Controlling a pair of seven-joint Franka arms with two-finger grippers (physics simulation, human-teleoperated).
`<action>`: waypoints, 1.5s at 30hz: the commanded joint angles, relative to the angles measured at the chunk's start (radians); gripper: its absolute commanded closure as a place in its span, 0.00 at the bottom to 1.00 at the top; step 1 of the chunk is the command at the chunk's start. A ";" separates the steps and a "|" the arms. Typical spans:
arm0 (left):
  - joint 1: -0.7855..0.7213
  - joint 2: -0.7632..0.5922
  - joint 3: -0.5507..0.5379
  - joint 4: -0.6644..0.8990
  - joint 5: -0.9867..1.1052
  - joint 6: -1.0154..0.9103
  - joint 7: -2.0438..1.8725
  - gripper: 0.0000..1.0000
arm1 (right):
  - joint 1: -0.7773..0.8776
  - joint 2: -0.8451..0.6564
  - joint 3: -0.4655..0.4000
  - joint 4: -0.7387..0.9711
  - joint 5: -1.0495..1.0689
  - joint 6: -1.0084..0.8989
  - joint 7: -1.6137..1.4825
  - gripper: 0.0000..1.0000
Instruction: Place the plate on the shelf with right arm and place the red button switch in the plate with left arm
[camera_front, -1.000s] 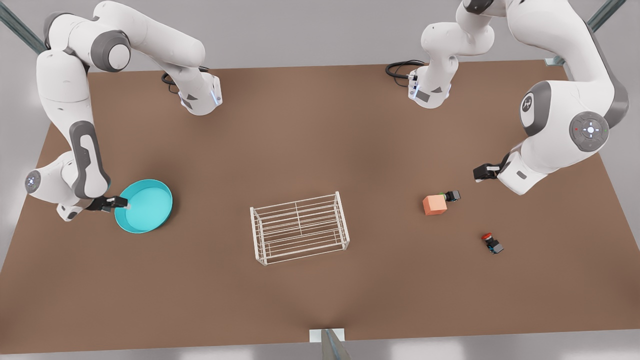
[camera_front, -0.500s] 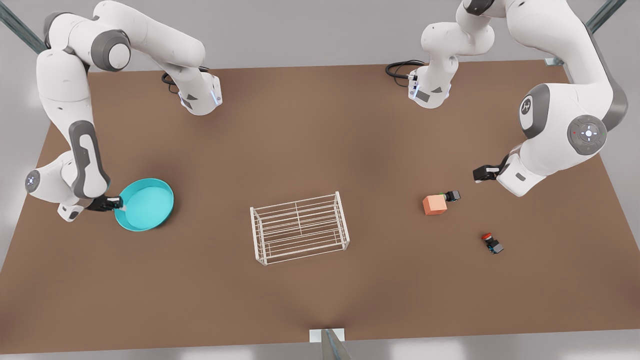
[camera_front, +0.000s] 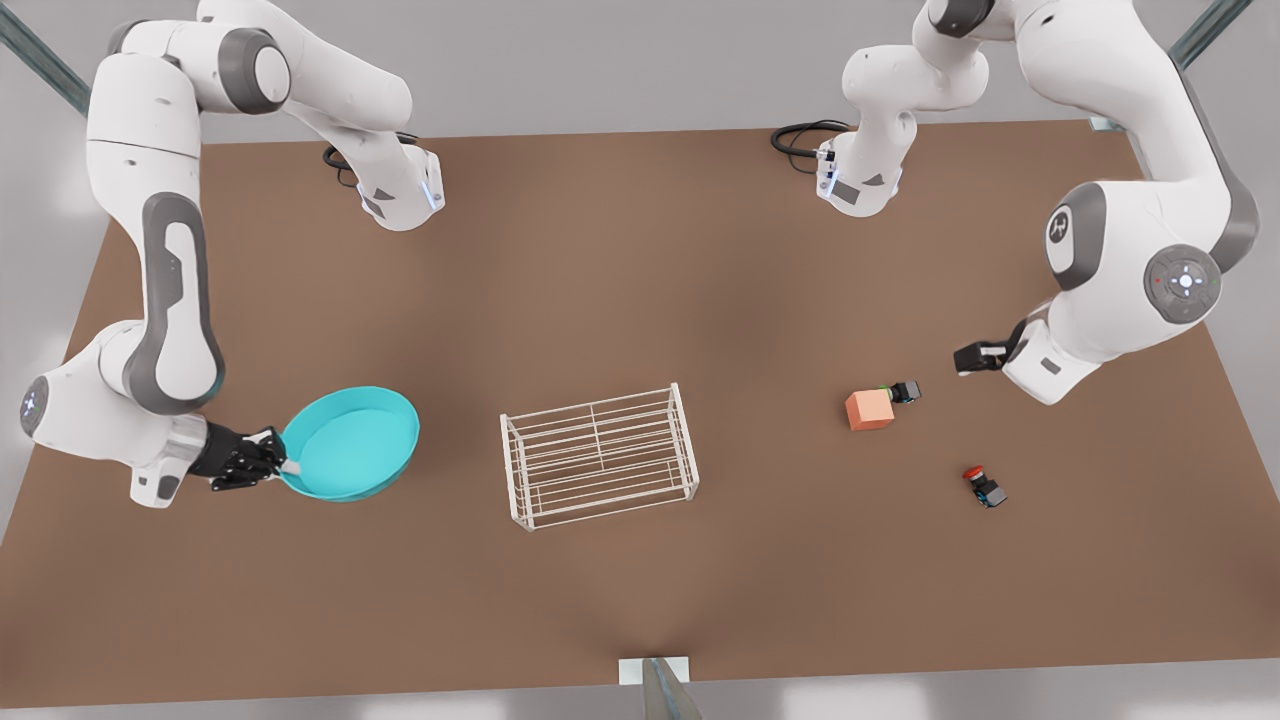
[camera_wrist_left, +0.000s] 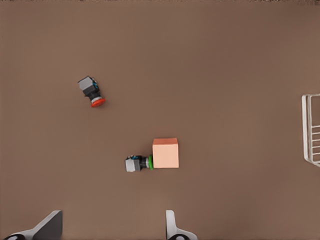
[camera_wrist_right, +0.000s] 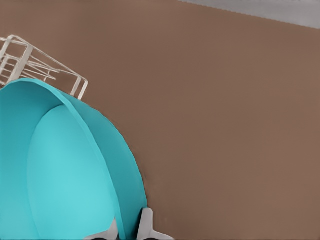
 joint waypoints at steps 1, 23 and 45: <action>0.007 0.025 0.011 0.008 0.002 0.085 0.001 0.00 | 0.009 -0.002 0.016 0.046 0.032 -0.191 0.214 0.79; 0.127 0.565 0.101 0.123 -0.021 0.642 -0.281 0.00 | 0.477 0.363 0.019 0.522 0.138 -0.073 0.789 0.79; 0.154 0.625 0.101 0.009 -0.091 0.778 -0.399 0.00 | 0.495 0.199 0.011 0.456 0.017 -0.162 0.838 0.00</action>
